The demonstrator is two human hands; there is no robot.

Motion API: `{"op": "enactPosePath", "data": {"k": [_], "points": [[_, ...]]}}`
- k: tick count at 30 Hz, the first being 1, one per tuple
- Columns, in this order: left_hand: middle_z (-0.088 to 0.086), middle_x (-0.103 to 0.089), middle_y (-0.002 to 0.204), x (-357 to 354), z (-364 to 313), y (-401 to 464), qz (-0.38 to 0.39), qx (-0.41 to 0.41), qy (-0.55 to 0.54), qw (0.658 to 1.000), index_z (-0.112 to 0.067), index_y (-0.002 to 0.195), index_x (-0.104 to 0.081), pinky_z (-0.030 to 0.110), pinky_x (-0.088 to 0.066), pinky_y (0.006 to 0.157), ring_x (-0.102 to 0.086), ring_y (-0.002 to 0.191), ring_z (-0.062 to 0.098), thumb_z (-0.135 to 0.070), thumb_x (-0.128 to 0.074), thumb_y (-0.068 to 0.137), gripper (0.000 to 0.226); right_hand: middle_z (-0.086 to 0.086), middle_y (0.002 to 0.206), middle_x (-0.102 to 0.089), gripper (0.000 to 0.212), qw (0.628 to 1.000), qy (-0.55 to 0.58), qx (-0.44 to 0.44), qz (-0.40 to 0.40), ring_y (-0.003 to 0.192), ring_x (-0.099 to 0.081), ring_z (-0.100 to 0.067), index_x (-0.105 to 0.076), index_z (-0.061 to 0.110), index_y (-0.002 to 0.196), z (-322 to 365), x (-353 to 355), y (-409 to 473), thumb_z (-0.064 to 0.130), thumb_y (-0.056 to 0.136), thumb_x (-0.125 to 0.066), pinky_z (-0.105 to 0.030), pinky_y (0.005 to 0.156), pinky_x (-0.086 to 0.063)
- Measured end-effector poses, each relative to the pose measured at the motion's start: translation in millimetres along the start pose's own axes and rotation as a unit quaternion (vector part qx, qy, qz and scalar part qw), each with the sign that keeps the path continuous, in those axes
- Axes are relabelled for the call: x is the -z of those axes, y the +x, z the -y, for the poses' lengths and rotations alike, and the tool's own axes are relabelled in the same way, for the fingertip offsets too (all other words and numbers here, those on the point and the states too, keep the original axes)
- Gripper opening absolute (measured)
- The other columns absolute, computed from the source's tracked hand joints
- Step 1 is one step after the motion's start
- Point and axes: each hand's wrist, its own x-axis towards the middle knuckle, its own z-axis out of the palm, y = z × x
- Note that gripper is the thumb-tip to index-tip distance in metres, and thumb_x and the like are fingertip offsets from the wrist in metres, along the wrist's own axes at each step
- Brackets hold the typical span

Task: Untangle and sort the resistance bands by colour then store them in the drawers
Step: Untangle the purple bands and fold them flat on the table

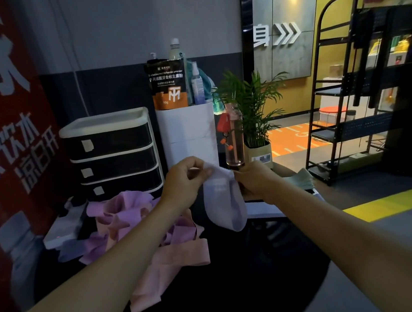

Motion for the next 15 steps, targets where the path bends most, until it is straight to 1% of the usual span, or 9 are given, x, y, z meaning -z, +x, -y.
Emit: {"op": "enactPosePath", "data": {"k": [3, 4, 5, 6, 7, 9, 11, 13, 15], "points": [[0.002, -0.056, 0.072, 4, -8, 6, 0.015, -0.017, -0.002, 1.0, -0.019, 0.072, -0.053, 0.014, -0.039, 0.062, -0.049, 0.063, 0.006, -0.014, -0.062, 0.088, 0.019, -0.009, 0.061, -0.055, 0.041, 0.983, -0.179, 0.028, -0.019, 0.047, -0.053, -0.016, -0.053, 0.007, 0.065, 6, 12, -4, 0.036, 0.093, -0.053, -0.02, 0.05, -0.046], [-0.001, -0.054, 0.07, 5, -10, 8, 0.011, -0.021, -0.003, 1.0, -0.019, 0.072, -0.051, 0.013, -0.039, 0.062, -0.047, 0.061, 0.004, -0.013, -0.062, 0.089, 0.021, -0.008, 0.063, -0.057, 0.04, 0.974, -0.217, 0.046, -0.037, 0.048, -0.055, -0.015, -0.053, 0.009, 0.064, 9, 15, -4, 0.037, 0.093, -0.052, -0.019, 0.052, -0.047], [-0.002, -0.053, 0.069, 4, -11, 11, 0.004, -0.022, -0.008, 1.0, -0.02, 0.071, -0.05, 0.015, -0.039, 0.063, -0.046, 0.061, 0.004, -0.013, -0.061, 0.089, 0.023, -0.009, 0.068, -0.06, 0.038, 0.967, -0.24, 0.066, -0.054, 0.056, -0.057, -0.017, -0.055, 0.01, 0.067, 12, 18, -5, 0.037, 0.093, -0.052, -0.023, 0.06, -0.051], [-0.002, -0.053, 0.068, 4, -12, 13, -0.003, -0.022, -0.013, 1.0, -0.021, 0.07, -0.048, 0.019, -0.04, 0.064, -0.047, 0.062, 0.006, -0.014, -0.061, 0.089, 0.024, -0.011, 0.072, -0.063, 0.037, 0.963, -0.247, 0.09, -0.069, 0.062, -0.058, -0.021, -0.058, 0.009, 0.07, 15, 20, -5, 0.037, 0.093, -0.053, -0.029, 0.066, -0.052], [-0.003, -0.052, 0.065, 3, -13, 15, -0.011, -0.021, -0.013, 1.0, -0.022, 0.07, -0.047, 0.022, -0.039, 0.064, -0.046, 0.061, 0.009, -0.014, -0.061, 0.089, 0.025, -0.011, 0.072, -0.064, 0.038, 0.961, -0.237, 0.116, -0.081, 0.063, -0.058, -0.022, -0.059, 0.007, 0.069, 19, 21, -7, 0.035, 0.093, -0.053, -0.032, 0.066, -0.052], [-0.006, -0.05, 0.061, 1, -16, 18, -0.023, -0.02, -0.011, 0.999, -0.022, 0.068, -0.047, 0.021, -0.037, 0.06, -0.044, 0.058, 0.008, -0.015, -0.062, 0.089, 0.027, -0.007, 0.063, -0.061, 0.041, 0.968, -0.161, 0.174, -0.082, 0.053, -0.054, -0.016, -0.057, 0.007, 0.063, 29, 22, -14, 0.033, 0.095, -0.052, -0.025, 0.055, -0.046], [-0.007, -0.053, 0.062, -2, -19, 19, -0.028, -0.019, -0.019, 0.999, -0.022, 0.069, -0.049, 0.019, -0.039, 0.06, -0.047, 0.058, 0.006, -0.016, -0.064, 0.088, 0.025, -0.003, 0.06, -0.057, 0.04, 0.962, -0.117, 0.24, -0.065, 0.05, -0.048, -0.011, -0.06, 0.002, 0.068, 39, 21, -21, 0.031, 0.095, -0.052, -0.022, 0.053, -0.041], [-0.006, -0.057, 0.066, -4, -22, 20, -0.027, -0.019, -0.033, 0.999, -0.022, 0.071, -0.052, 0.023, -0.044, 0.063, -0.052, 0.063, 0.009, -0.019, -0.066, 0.086, 0.021, 0.001, 0.062, -0.057, 0.034, 0.941, -0.154, 0.295, -0.057, 0.055, -0.048, -0.011, -0.066, 0.001, 0.077, 45, 20, -23, 0.03, 0.093, -0.056, -0.023, 0.057, -0.039], [-0.005, -0.061, 0.07, -4, -25, 18, -0.025, -0.019, -0.047, 0.998, -0.021, 0.073, -0.055, 0.025, -0.046, 0.065, -0.056, 0.067, 0.009, -0.022, -0.068, 0.084, 0.018, 0.01, 0.067, -0.059, 0.02, 0.929, -0.179, 0.321, -0.036, 0.06, -0.051, -0.002, -0.071, 0.007, 0.087, 47, 17, -23, 0.024, 0.089, -0.062, -0.015, 0.059, -0.04]]}}
